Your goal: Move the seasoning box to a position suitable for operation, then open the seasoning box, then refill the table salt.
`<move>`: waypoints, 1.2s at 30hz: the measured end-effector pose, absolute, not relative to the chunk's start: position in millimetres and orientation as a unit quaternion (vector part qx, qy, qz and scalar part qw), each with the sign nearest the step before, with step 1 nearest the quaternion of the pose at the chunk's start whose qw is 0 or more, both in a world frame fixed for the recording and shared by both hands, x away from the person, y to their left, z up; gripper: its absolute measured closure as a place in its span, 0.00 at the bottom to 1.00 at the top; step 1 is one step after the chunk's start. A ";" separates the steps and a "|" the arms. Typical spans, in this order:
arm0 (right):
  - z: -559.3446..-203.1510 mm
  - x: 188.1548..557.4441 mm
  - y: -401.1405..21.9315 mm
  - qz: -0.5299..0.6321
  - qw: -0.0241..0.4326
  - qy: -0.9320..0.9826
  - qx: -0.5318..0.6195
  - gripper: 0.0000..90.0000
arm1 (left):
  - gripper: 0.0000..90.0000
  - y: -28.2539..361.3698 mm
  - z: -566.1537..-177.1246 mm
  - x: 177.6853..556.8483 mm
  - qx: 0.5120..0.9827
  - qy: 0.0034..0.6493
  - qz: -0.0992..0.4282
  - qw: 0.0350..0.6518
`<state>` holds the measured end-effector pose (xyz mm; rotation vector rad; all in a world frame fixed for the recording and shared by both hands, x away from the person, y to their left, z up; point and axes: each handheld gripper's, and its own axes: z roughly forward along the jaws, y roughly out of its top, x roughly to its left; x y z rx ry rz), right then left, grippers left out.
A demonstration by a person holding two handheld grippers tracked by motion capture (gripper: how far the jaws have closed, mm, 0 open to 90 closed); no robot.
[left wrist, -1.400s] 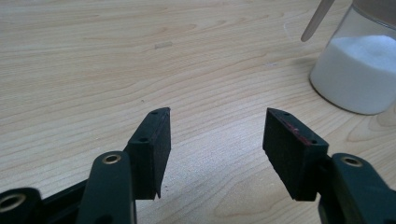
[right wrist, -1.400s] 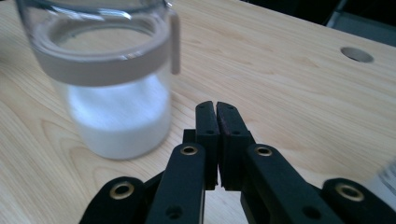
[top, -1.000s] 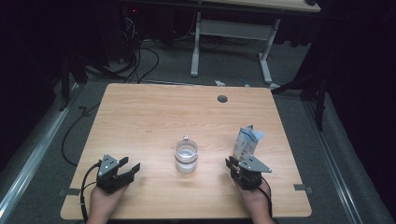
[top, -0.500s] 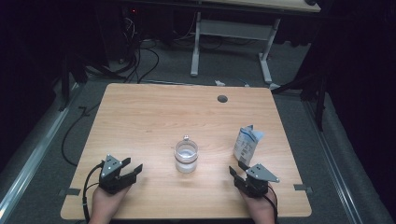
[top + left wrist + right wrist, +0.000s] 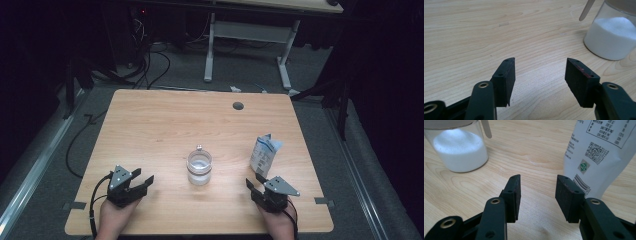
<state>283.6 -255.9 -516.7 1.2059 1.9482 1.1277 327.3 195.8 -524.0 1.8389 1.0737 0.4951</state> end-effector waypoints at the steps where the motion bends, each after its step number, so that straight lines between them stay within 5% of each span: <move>1: -516.6 283.4 -256.0 0.422 0.289 0.730 0.454 0.62 | 0.47 195.4 -524.1 327.4 0.747 0.436 0.202 0.460; 36: -519.6 275.4 -251.3 0.412 0.285 0.738 0.451 0.62 | 0.47 184.5 -520.4 331.8 0.747 0.427 0.197 0.471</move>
